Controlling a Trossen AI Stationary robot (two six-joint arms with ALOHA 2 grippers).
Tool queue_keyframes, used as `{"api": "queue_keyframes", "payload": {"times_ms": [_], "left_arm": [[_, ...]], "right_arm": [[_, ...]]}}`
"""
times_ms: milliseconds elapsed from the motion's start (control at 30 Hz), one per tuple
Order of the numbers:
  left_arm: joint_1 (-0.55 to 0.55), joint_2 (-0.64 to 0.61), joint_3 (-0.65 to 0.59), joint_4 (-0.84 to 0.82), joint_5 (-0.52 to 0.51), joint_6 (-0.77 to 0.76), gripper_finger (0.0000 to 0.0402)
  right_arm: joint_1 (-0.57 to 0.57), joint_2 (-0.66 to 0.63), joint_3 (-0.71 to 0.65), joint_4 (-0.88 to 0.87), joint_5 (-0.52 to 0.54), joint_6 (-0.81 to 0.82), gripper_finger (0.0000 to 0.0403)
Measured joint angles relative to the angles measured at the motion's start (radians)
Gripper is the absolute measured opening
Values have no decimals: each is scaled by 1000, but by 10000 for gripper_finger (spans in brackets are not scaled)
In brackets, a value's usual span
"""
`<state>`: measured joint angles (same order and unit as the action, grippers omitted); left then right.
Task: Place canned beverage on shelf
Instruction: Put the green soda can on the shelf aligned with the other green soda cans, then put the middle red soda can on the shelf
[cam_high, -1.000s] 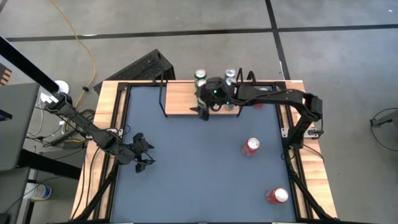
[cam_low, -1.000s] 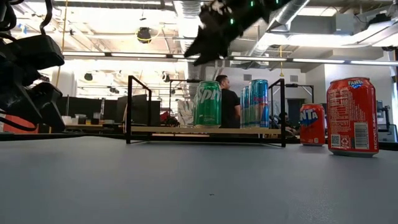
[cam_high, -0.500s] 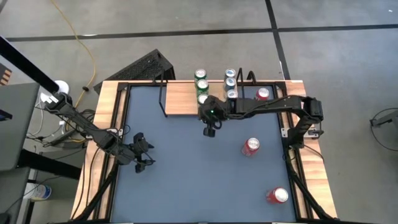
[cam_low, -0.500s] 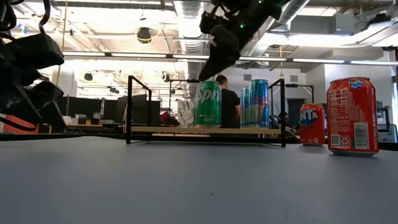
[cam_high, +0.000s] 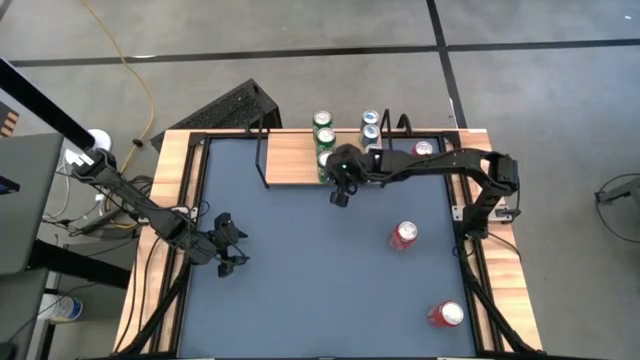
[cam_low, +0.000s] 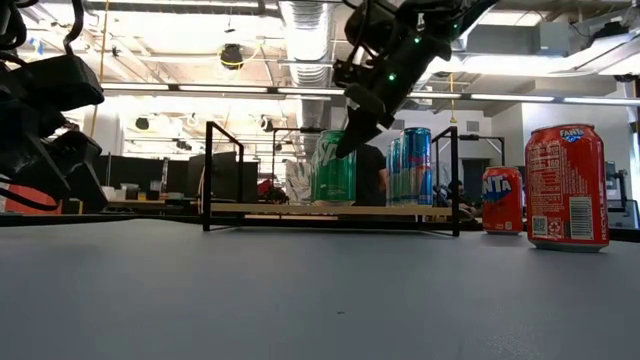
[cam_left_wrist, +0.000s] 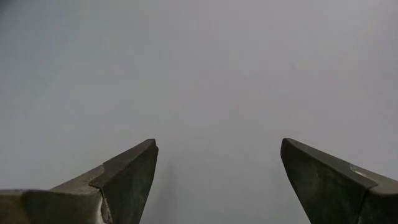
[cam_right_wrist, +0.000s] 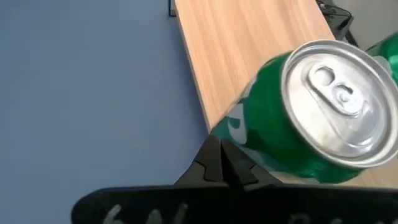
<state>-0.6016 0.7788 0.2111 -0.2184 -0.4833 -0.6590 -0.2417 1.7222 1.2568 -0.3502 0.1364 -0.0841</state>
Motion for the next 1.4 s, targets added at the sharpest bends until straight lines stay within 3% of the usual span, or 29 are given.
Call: {"api": "queue_keyframes", "payload": {"times_ms": [467,600,867,1067,1400], "left_arm": [[0,0,0,0,1,-5,330],[0,0,0,0,1,-4,330],[0,0,0,0,1,0,330],[0,0,0,0,-8,22,330],[0,0,0,2,-23,28,330]], "right_arm": [[-37,0,0,9,-7,-2,0],[-14,-4,0,1,-59,5,0],[98,-101,82,-241,-86,87,0],[223,-207,167,-503,-81,261,0],[374,-280,183,-961,-81,809,0]]}}
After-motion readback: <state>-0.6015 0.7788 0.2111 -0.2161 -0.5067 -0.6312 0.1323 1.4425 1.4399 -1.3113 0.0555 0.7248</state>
